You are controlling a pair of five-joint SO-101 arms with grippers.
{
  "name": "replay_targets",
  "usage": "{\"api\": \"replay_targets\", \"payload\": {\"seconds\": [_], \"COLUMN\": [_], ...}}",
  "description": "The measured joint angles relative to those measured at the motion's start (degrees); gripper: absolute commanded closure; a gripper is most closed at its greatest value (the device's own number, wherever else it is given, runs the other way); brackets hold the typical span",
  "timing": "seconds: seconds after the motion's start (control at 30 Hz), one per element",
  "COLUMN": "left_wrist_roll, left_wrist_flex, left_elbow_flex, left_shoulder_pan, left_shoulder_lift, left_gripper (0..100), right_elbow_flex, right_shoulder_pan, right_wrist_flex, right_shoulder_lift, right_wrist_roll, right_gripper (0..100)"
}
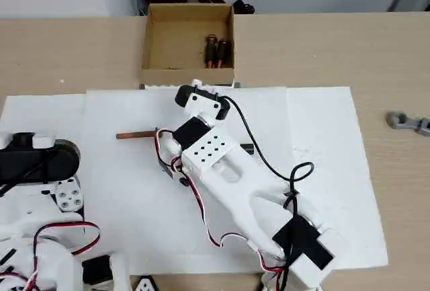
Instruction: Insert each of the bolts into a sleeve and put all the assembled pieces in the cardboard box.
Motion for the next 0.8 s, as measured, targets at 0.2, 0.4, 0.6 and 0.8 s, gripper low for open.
{"api": "replay_targets", "payload": {"seconds": [0.2, 0.4, 0.6, 0.8], "left_wrist_roll": [0.00, 0.00, 0.00, 0.00], "left_wrist_flex": [0.00, 0.79, 1.23, 1.23], "left_elbow_flex": [0.00, 0.00, 0.00, 0.00], "left_shoulder_pan": [0.00, 0.00, 0.00, 0.00], "left_shoulder_lift": [0.00, 0.00, -0.35, -0.35], "left_gripper": [99, 99, 99, 99], "right_elbow_flex": [0.00, -0.35, -1.76, -2.73], "right_shoulder_pan": [0.00, 0.00, 0.00, 0.97], "right_wrist_flex": [-4.22, -5.80, -9.41, -9.67], "right_shoulder_lift": [1.23, 7.03, 12.04, 14.59], "right_wrist_roll": [-2.46, -2.90, -4.66, -5.63], "right_gripper": [79.0, 79.0, 79.0, 79.4]}}
